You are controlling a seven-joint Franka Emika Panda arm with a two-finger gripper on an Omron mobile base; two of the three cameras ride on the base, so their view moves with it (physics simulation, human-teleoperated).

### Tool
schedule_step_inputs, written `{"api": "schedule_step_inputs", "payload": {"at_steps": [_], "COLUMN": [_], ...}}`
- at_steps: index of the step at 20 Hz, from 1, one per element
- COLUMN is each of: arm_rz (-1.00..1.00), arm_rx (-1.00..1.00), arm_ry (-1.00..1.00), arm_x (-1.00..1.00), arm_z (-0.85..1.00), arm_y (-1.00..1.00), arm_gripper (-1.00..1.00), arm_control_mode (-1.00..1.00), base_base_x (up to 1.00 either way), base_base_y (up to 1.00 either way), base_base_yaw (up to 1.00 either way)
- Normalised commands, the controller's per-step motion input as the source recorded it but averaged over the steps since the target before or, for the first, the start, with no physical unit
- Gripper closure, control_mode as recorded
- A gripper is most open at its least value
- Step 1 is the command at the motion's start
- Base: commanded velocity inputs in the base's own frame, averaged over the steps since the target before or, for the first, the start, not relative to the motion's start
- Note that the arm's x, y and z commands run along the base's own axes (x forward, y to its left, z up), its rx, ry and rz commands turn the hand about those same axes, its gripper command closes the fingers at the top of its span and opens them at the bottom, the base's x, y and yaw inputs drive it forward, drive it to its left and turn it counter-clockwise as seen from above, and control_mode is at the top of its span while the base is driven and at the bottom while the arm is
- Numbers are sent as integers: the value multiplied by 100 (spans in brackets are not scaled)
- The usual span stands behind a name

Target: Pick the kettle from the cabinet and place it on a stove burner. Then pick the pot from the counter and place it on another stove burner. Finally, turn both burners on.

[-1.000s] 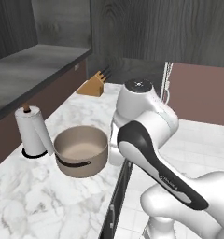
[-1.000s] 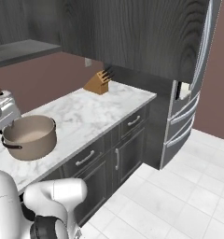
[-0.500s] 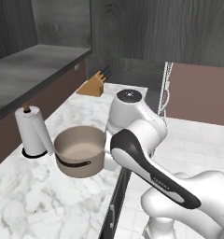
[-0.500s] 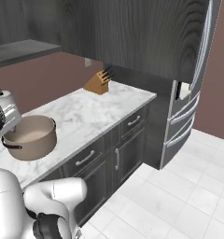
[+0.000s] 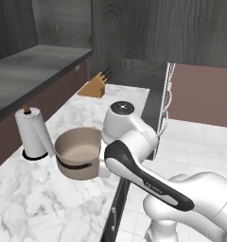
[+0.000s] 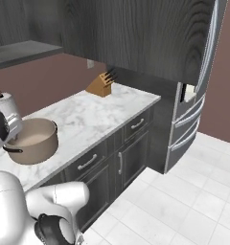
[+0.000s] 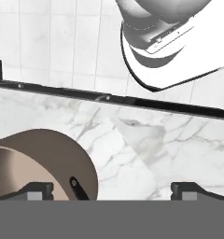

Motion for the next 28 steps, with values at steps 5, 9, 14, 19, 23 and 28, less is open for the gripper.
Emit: {"api": "schedule_step_inputs", "payload": {"at_steps": [5,9,14,19,23,28], "arm_rz": [4,5,5,6,6,6], "arm_rx": [-1,-2,-2,-2,-2,-1], "arm_ry": [0,0,0,0,0,0], "arm_x": [29,31,37,34,29,30], "arm_z": [-27,-26,-22,-25,-27,-26], "arm_y": [20,19,18,16,14,12], "arm_gripper": [-100,-100,-100,-100,-100,-100], "arm_control_mode": [-100,-100,-100,-100,-100,-100], "base_base_x": [0,0,0,0,0,0], "base_base_y": [0,0,0,0,0,0], "base_base_yaw": [0,0,0,0,0,0]}}
